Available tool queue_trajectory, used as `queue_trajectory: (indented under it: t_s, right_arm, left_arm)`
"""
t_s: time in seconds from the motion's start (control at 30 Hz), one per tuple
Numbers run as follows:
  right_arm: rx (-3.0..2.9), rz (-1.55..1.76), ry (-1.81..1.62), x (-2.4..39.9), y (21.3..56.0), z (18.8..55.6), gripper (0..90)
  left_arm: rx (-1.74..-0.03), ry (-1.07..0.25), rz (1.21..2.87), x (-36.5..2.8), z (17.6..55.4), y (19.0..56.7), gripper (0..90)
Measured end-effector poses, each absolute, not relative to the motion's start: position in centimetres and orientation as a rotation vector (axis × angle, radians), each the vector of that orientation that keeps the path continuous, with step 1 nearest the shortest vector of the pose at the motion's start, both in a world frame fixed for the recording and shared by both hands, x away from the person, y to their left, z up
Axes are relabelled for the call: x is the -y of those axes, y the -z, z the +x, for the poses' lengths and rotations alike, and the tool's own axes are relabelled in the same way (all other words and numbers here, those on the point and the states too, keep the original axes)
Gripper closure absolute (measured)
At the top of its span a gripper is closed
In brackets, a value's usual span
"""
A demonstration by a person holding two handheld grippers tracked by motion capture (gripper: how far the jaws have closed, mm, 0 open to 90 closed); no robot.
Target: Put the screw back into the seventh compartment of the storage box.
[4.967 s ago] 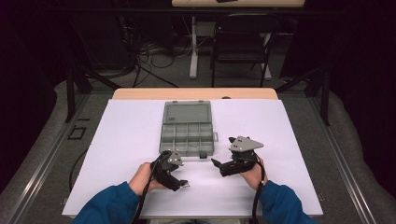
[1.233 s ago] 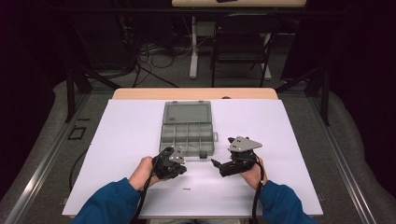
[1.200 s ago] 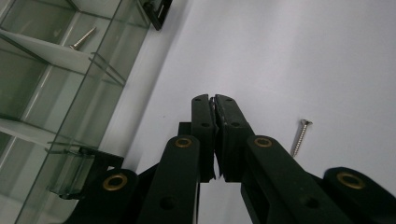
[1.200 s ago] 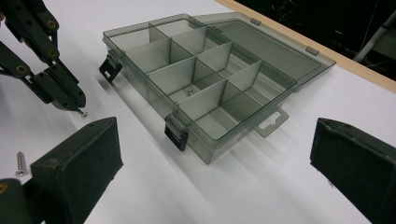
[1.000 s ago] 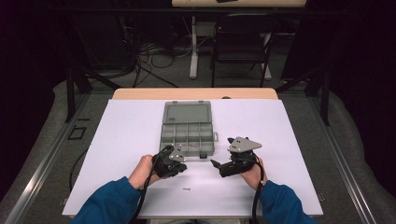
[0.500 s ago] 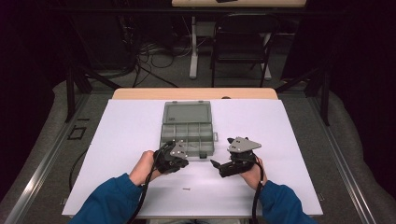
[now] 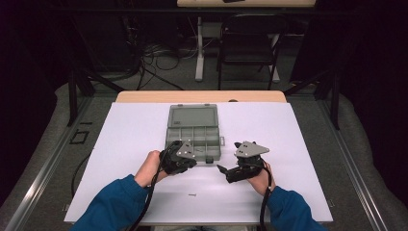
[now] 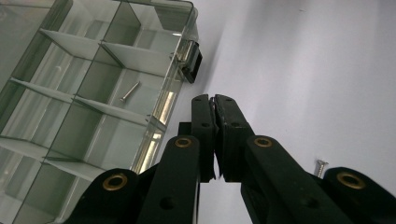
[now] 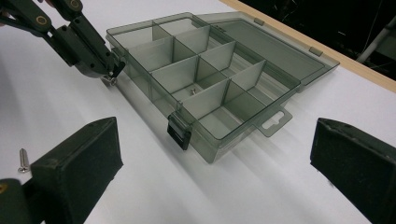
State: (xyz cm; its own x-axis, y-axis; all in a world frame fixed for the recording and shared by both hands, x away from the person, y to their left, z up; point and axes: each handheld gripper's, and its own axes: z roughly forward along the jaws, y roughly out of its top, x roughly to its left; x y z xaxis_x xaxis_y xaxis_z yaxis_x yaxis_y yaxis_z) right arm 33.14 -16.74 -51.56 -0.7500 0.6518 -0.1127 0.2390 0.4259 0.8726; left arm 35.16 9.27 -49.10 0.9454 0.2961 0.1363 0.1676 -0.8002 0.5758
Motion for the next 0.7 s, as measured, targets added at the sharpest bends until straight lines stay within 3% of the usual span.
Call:
queue_trajectory:
  t_s: [0.7]
  right_arm:
    - [-2.246,0.758,-1.265,16.8,51.7,33.3,1.0]
  left_arm:
    - [-0.320,-0.351,2.487,-8.9,36.5,47.9,86.9]
